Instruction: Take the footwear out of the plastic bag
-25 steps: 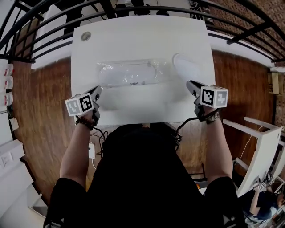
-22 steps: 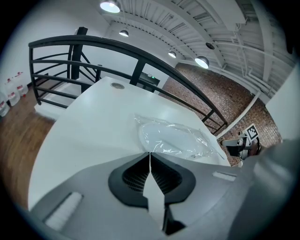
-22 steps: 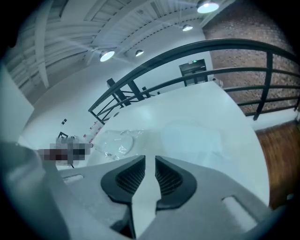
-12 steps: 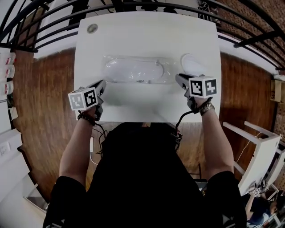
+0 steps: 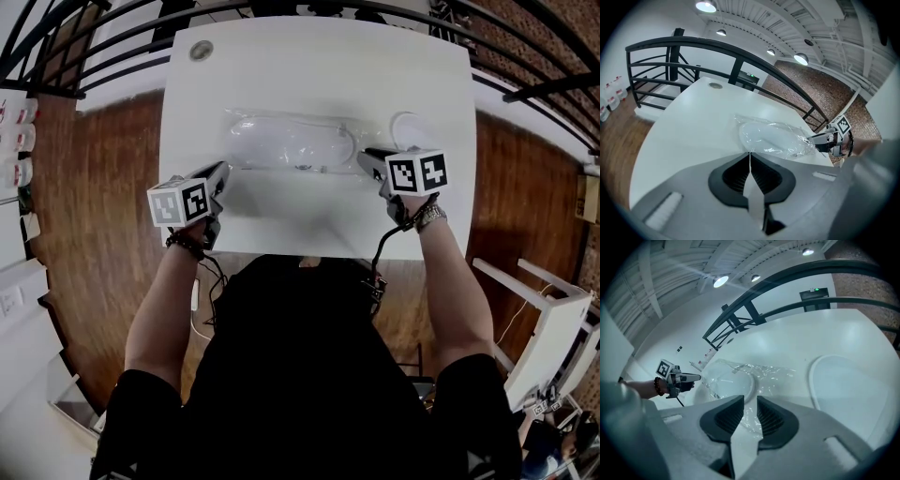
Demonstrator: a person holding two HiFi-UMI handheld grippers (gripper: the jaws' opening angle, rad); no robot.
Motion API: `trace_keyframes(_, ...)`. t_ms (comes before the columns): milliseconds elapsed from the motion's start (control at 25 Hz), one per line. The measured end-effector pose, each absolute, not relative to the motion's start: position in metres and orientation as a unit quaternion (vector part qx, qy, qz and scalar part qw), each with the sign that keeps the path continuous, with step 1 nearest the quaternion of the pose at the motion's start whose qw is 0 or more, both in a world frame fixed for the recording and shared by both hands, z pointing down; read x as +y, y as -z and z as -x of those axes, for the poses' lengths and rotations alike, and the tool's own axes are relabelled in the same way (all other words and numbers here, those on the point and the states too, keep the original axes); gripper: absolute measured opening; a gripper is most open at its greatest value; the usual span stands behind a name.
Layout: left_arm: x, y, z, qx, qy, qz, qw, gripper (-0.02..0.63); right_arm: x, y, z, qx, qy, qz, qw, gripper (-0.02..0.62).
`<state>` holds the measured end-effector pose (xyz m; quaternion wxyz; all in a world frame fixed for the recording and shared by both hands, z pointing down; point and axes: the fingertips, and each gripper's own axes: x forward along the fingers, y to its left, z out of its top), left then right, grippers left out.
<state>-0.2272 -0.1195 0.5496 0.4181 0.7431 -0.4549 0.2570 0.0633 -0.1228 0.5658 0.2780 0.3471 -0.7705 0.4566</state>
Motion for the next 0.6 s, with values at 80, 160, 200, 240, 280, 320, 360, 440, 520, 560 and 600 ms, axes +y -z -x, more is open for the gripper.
trace_keyframes(80, -0.12, -0.55, 0.226, -0.453, -0.257, -0.744, 0.42, 0.026, -0.124, -0.568, -0.057, -0.771, -0.462, -0.338, 0.278, 0.083)
trace_keyframes(160, -0.12, -0.549, 0.223, -0.449, -0.254, -0.745, 0.423, 0.026, -0.124, -0.57, -0.053, -0.77, -0.469, -0.333, 0.276, 0.087)
trace_keyframes(200, -0.121, -0.549, 0.223, -0.45, -0.254, -0.746, 0.421, 0.026, -0.125, -0.571, -0.051, -0.77, -0.472, -0.331, 0.273, 0.091)
trace_keyframes(240, -0.121, -0.548, 0.223, -0.45, -0.255, -0.746, 0.419, 0.026, -0.126, -0.571, -0.049, -0.77, -0.476, -0.329, 0.27, 0.092)
trace_keyframes(280, -0.121, -0.549, 0.223, -0.449, -0.258, -0.747, 0.417, 0.026, -0.127, -0.571, -0.047, -0.77, -0.479, -0.327, 0.267, 0.094)
trace_keyframes(320, -0.12, -0.549, 0.222, -0.448, -0.262, -0.747, 0.416, 0.026, -0.127, -0.571, -0.045, -0.769, -0.482, -0.325, 0.265, 0.095)
trace_keyframes(360, -0.12, -0.548, 0.222, -0.447, -0.266, -0.748, 0.412, 0.026, -0.128, -0.572, -0.044, -0.768, -0.485, -0.324, 0.264, 0.098)
trace_keyframes(440, -0.12, -0.545, 0.221, -0.448, -0.275, -0.75, 0.4, 0.026, -0.128, -0.572, -0.043, -0.767, -0.488, -0.321, 0.265, 0.098)
trace_keyframes(520, -0.122, -0.543, 0.217, -0.445, -0.279, -0.754, 0.393, 0.026, -0.129, -0.574, -0.042, -0.766, -0.49, -0.32, 0.267, 0.098)
trace_keyframes(560, -0.122, -0.543, 0.216, -0.443, -0.279, -0.757, 0.392, 0.026, -0.13, -0.574, -0.041, -0.765, -0.492, -0.319, 0.267, 0.098)
trace_keyframes(600, -0.122, -0.543, 0.214, -0.441, -0.278, -0.758, 0.392, 0.026, -0.13, -0.575, -0.041, -0.764, -0.493, -0.319, 0.267, 0.098)
